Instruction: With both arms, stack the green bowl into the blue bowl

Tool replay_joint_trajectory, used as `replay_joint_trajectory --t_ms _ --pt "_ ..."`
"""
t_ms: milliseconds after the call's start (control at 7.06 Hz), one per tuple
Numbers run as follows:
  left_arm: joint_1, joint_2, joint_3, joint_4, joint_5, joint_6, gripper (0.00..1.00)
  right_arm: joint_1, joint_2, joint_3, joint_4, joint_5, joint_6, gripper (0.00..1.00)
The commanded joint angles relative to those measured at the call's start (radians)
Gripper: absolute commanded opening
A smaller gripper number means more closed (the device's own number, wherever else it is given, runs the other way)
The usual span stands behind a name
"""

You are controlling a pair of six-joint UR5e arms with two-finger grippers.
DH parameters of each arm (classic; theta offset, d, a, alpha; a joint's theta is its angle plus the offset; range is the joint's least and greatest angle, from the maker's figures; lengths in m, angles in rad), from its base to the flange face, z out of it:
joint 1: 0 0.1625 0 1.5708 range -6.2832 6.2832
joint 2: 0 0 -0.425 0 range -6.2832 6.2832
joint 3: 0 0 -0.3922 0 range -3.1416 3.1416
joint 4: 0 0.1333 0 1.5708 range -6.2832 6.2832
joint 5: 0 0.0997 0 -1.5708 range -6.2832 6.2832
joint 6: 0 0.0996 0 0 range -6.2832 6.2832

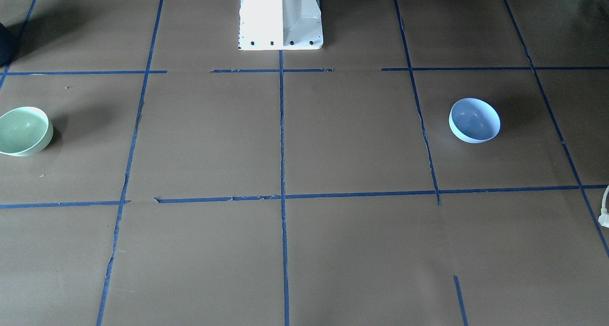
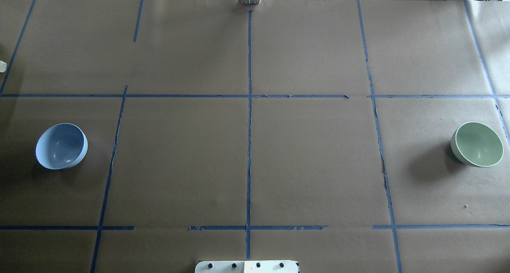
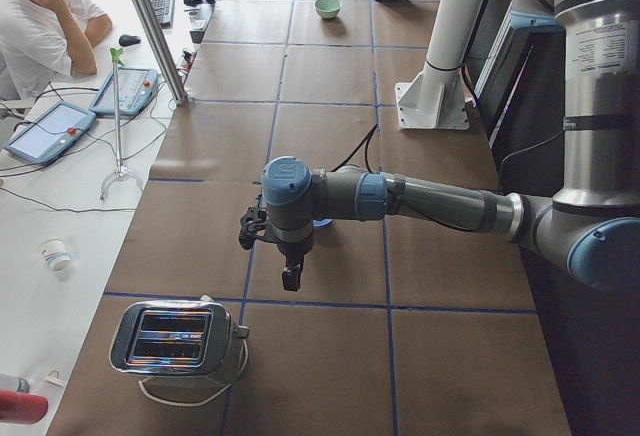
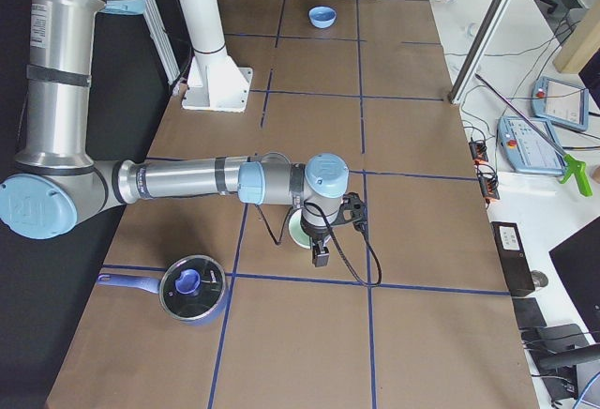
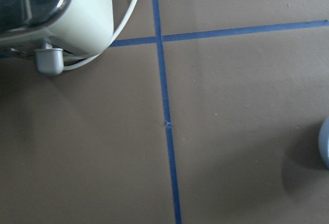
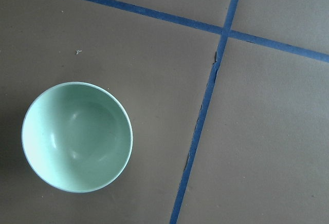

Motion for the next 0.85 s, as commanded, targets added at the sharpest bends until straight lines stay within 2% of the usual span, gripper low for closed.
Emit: replay_joint_trajectory --t_ms 0,708 --pt "0.004 0.046 -0.026 -0.029 -0.012 -0.014 1.00 0.001 -0.010 0.006 0.003 0.003 0.003 1.00" --pt "0.005 0.074 -0.011 -0.042 -0.015 -0.014 1.00 -0.002 -0.001 -0.003 0.006 0.003 0.008 1.00"
